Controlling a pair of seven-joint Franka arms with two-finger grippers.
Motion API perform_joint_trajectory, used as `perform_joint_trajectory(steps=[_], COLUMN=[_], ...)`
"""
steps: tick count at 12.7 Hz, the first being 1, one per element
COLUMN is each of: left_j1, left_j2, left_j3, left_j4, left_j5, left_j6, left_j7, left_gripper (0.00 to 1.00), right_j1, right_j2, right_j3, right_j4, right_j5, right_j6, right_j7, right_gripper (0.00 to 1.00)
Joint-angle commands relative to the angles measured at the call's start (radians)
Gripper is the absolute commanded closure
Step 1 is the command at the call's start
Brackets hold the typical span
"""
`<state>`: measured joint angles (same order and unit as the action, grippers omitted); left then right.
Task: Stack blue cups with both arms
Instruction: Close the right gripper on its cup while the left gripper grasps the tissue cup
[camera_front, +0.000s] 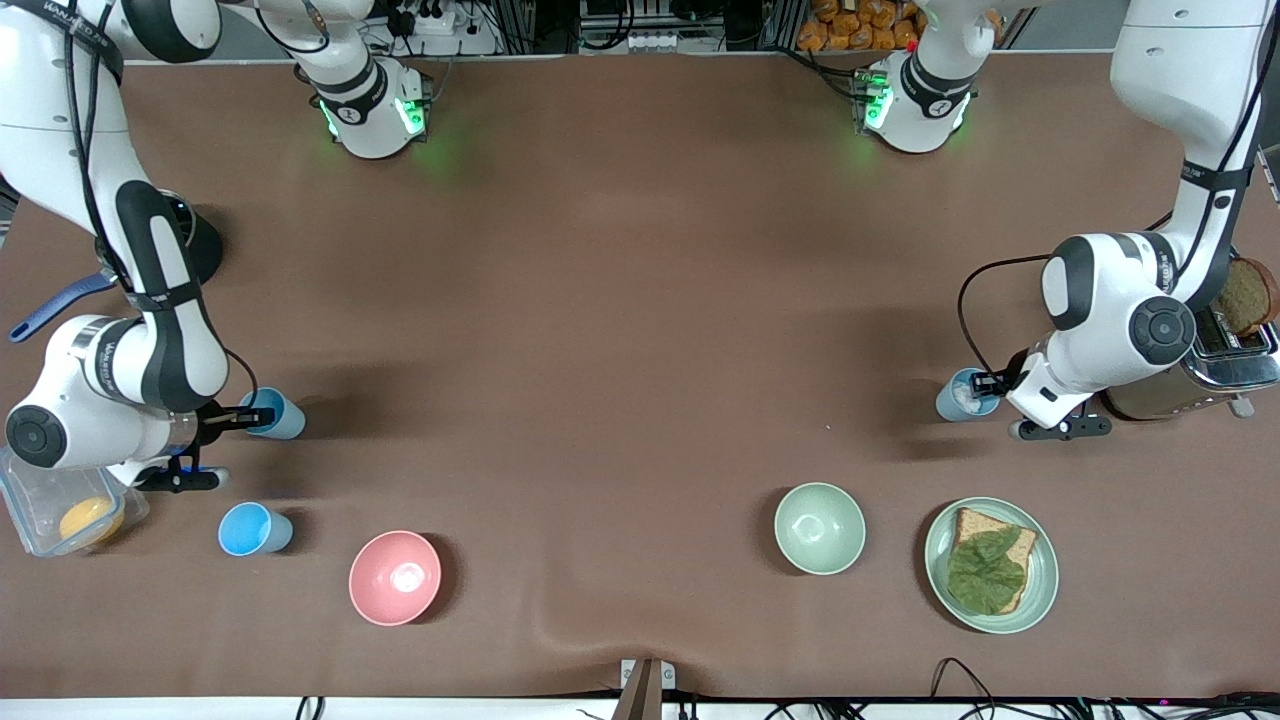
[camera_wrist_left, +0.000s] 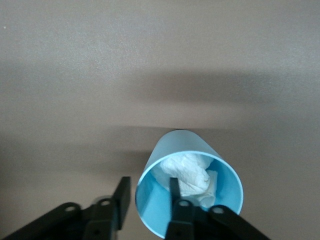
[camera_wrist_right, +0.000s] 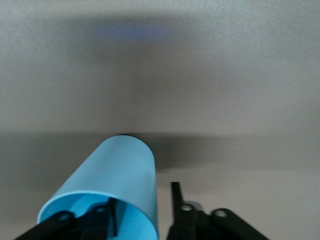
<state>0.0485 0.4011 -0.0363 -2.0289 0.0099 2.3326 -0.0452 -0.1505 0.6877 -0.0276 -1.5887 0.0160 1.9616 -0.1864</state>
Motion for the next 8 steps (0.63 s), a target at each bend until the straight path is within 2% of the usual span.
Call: perform_joint_trajectory(steps=[1,3,4,6,8], left_j1=[0.01,0.008,0.005,0.007,-0.001], left_j2=[0.002,-0.007,-0.024,-0.065,-0.067], left_j3=[-0.005,-0.007,-0.031,-0.118,-0.235], left_j4=[0.006,0.006,0.006,0.018,0.05], left_j5=[-0.079,-0.085,-0.088,-0.094,-0.11], left_j6=[0.011,0.01,0.008,-0.002,-0.004], left_j7=[0.031,0.033,0.031,0.015,-0.11], left_gripper=[1.0,1.0,1.0,1.0,1.0], right_j1=[-0.02,-0.018,-0.015,-0.014,-0.011], right_j2=[0.007,0.006,0.001,-0.007,-0.023], right_j3=[0.014,0.014,0.014,0.015,0.017], right_j4=[0.013,0.013,0.013,0.018,0.023], right_j5=[0.021,0.022,0.022,0.022,0.022], right_j6=[-0.004,-0.01,-0.01,-0.013,-0.024], right_j7=[-0.011,-0.011,-0.011,-0.011,-0.015], right_gripper=[1.0,1.0,1.0,1.0,1.0])
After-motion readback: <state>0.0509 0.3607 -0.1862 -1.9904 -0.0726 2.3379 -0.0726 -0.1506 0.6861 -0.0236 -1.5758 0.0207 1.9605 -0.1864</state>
